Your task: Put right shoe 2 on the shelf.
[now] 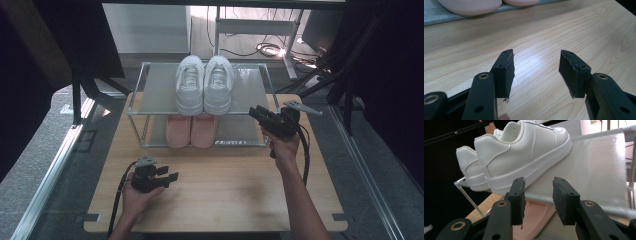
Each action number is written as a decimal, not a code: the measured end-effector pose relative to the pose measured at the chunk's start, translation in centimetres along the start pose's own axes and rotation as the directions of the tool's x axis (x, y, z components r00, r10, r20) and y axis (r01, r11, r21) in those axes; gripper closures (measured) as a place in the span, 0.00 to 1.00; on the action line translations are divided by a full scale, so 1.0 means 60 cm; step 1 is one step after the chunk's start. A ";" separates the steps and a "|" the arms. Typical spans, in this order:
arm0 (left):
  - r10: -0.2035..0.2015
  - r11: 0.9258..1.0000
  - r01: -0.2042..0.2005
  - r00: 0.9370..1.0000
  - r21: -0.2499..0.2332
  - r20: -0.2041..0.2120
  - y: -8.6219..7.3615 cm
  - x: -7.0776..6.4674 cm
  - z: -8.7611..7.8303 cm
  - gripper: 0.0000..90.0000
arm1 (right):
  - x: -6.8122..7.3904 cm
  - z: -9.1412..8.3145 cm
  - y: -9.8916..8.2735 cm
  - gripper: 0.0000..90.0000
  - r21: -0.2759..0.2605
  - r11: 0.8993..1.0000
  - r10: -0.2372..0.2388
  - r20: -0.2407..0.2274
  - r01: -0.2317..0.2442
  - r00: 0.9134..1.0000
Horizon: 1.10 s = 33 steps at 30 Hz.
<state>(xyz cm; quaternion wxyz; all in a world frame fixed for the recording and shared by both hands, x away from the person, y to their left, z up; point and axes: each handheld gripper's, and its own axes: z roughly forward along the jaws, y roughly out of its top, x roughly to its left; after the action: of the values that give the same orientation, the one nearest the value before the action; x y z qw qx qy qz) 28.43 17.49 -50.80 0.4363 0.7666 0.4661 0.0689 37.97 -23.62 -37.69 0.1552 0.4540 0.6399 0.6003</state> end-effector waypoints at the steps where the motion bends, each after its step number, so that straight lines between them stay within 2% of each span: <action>1: -0.001 1.000 0.001 1.000 0.000 0.000 -0.001 0.000 0.000 0.52 | -0.002 -0.006 -0.005 0.68 -0.006 1.000 0.001 -0.002 -0.001 1.000; 9: 0.001 1.000 -0.001 1.000 0.006 -0.015 -0.003 0.004 0.002 0.52 | -0.020 -0.050 -0.053 0.66 -0.018 1.000 -0.005 -0.006 0.004 1.000; 16: -0.007 1.000 0.007 1.000 0.007 -0.019 -0.004 0.005 0.002 0.52 | -0.045 -0.082 -0.114 0.66 0.003 1.000 0.012 0.019 -0.013 1.000; 21: -0.012 1.000 0.012 1.000 0.005 -0.021 -0.004 0.004 0.001 0.52 | -0.062 -0.098 -0.144 0.66 0.014 0.999 0.031 0.045 -0.032 0.998; 24: -0.011 1.000 0.011 1.000 0.005 -0.022 -0.005 0.004 0.002 0.51 | -0.068 -0.099 -0.150 0.65 0.032 0.999 0.029 0.056 -0.030 0.998; 30: -0.010 1.000 0.010 1.000 0.005 -0.028 -0.006 0.006 0.002 0.51 | -0.072 -0.102 -0.154 0.65 0.017 0.999 0.036 0.051 -0.037 0.998; 33: -0.010 1.000 0.010 0.999 0.005 -0.031 -0.007 0.007 0.002 0.51 | -0.071 -0.100 -0.157 0.62 0.028 0.999 0.025 0.053 -0.026 0.998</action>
<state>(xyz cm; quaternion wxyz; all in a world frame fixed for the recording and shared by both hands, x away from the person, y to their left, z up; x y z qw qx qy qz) 28.49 17.81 -51.31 0.4275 0.7641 0.4768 0.0775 32.09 -29.38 -46.31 0.1576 0.4799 0.6384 0.5808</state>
